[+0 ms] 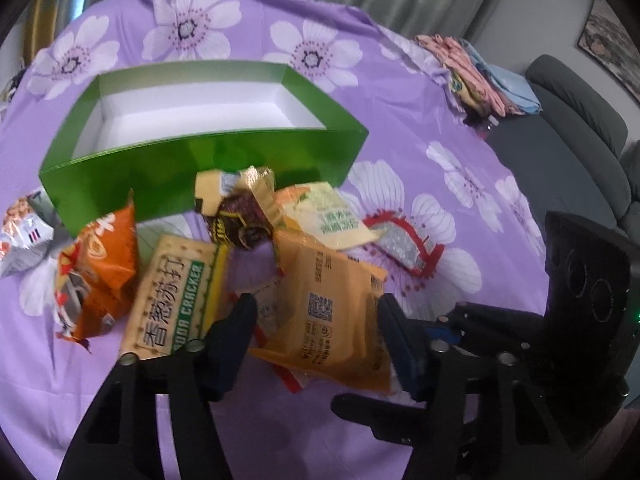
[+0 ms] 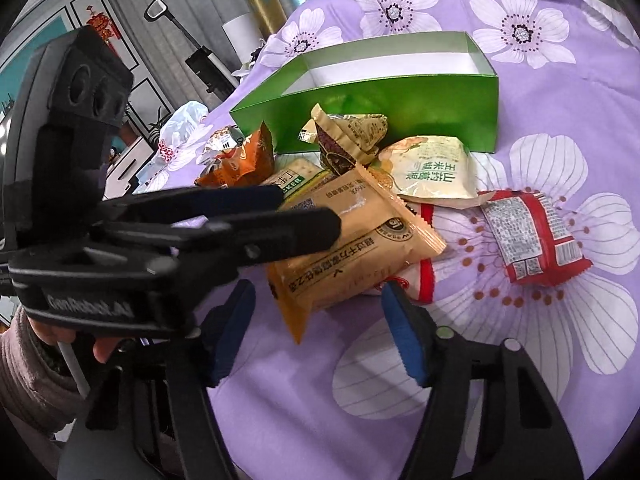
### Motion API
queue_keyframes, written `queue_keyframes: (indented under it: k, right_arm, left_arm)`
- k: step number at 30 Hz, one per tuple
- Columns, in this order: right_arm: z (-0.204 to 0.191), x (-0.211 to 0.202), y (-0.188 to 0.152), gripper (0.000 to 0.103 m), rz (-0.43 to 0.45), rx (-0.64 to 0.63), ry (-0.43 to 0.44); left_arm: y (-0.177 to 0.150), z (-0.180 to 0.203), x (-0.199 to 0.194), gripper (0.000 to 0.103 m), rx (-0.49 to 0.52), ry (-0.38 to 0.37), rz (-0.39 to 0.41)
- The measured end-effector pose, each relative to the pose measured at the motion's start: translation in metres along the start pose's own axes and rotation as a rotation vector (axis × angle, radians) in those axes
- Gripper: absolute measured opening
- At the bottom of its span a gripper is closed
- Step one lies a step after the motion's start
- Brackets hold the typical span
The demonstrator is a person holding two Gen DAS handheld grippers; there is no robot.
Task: Organize snacks
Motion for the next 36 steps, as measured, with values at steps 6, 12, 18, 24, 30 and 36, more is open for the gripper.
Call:
queue_keyframes:
  k: [6,12,18,24,30,36]
  right_arm:
    - [0.003,0.002,0.001,0.044,-0.009,-0.005,0.002]
    - [0.000,-0.003,-0.001,0.040,0.002,-0.022,-0.012]
    - [-0.012,-0.024,0.001,0.039,0.049,-0.071,-0.018]
    - [-0.020,-0.039,0.030,0.039,0.128,-0.136,-0.033]
    - [-0.017,-0.035,0.083,0.039,0.195,-0.182,-0.043]
    - [-0.007,-0.016,0.127,0.039,0.213,-0.188,-0.035]
  left_arm:
    - [-0.001,0.000,0.001,0.042,-0.020,-0.029,-0.017]
    - [-0.004,0.004,-0.007,0.042,-0.024,-0.026,-0.009]
    - [-0.001,0.015,-0.032,0.042,-0.008,-0.026,0.058]
    - [0.027,0.016,-0.054,0.042,0.018,-0.006,0.144]
    - [0.073,-0.001,-0.063,0.042,0.013,0.030,0.208]
    - [0.111,-0.028,-0.051,0.042,-0.027,0.055,0.223]
Point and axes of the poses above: each gripper's, at about its wrist camera, not at the fingertips, and x roughly the way its jaws point, z to its right, y to its top, the point moved 2 cm from there along x, roughly the way its jaws point, and after that the axes turned 4 degrees about -z, right-handed, at the moved point
